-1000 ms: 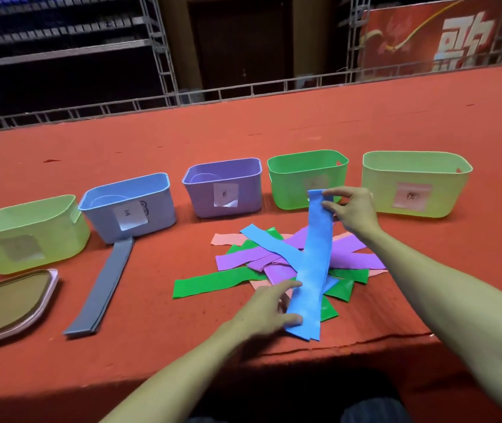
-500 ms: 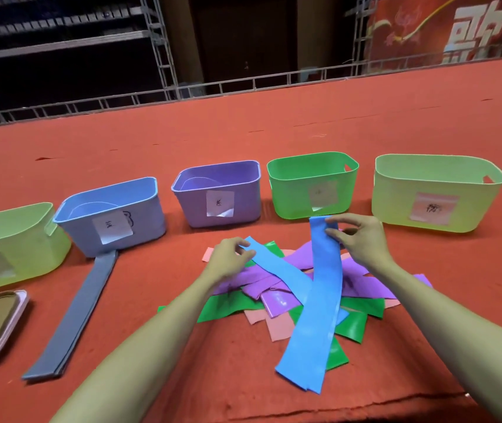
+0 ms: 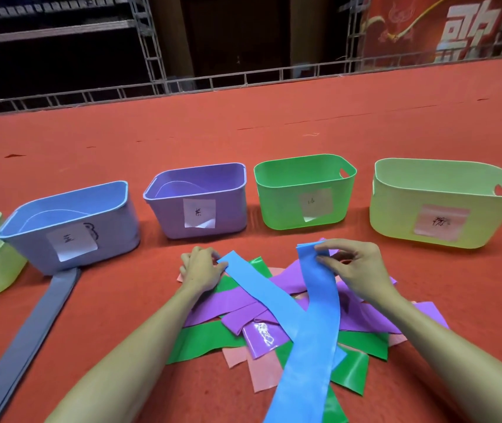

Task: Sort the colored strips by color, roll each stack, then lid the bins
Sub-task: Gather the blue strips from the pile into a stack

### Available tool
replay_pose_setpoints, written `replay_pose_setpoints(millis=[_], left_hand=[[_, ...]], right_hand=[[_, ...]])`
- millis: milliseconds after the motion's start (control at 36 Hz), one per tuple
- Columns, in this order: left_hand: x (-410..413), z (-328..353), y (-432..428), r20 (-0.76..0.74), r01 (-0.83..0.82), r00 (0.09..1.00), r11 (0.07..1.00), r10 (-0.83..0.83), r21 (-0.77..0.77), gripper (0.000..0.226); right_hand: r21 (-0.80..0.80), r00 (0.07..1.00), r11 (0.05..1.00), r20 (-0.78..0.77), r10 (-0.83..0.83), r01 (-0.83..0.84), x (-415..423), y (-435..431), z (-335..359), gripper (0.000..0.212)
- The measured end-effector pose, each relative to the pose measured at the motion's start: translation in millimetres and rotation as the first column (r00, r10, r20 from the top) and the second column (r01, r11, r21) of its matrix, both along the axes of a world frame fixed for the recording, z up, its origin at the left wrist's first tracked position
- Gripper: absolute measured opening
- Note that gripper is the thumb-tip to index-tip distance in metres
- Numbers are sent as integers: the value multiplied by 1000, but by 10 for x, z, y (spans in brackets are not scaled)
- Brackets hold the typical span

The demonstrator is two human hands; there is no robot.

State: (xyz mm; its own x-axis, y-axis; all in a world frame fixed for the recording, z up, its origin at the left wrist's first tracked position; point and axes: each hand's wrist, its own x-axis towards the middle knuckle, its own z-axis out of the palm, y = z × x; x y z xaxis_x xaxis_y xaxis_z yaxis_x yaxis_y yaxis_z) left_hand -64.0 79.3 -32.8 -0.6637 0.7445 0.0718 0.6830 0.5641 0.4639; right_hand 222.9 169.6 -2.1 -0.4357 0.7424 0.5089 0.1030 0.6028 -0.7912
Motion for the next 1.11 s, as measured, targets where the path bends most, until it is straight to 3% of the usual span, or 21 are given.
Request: replay_pose_setpoints(millis=[111,278,444,611,722,861,972,1111], left_hand=[[-10,-8,-3,62,-3,998,993,-4,117,12],[143,180,-160,213,118,951,900,-224,421,29],[248,495,-355,113,164,955,805,-274,571,30],[407,974,-532,83,161,947,680,-312,715,33],[560,1309,-643,93,172,923,615,-374,769,32],[718,1655,-748,24,253,895,551,-446,795,26],[820,1837,-815,-19,299,883,531,-468,793,38],[965,1983,-910,7,315,834,485,-552,816,34]], right_hand=[[30,1000,1000,21,-10,10,-19,-31,24,44],[62,1000,998,8,14,-15,0,-146,201,39],[104,998,994,-53,44,-39,-19,-298,457,47],[228,984,971,-148,102,-66,-48,-501,836,24],[281,982,956,-141,127,-83,-57,-642,1094,26],[267,984,959,-122,129,-92,-112,-785,1362,46],[244,980,964,-133,146,-110,-150,-889,1540,44],[248,973,961,-157,168,-126,-187,-979,1691,38]])
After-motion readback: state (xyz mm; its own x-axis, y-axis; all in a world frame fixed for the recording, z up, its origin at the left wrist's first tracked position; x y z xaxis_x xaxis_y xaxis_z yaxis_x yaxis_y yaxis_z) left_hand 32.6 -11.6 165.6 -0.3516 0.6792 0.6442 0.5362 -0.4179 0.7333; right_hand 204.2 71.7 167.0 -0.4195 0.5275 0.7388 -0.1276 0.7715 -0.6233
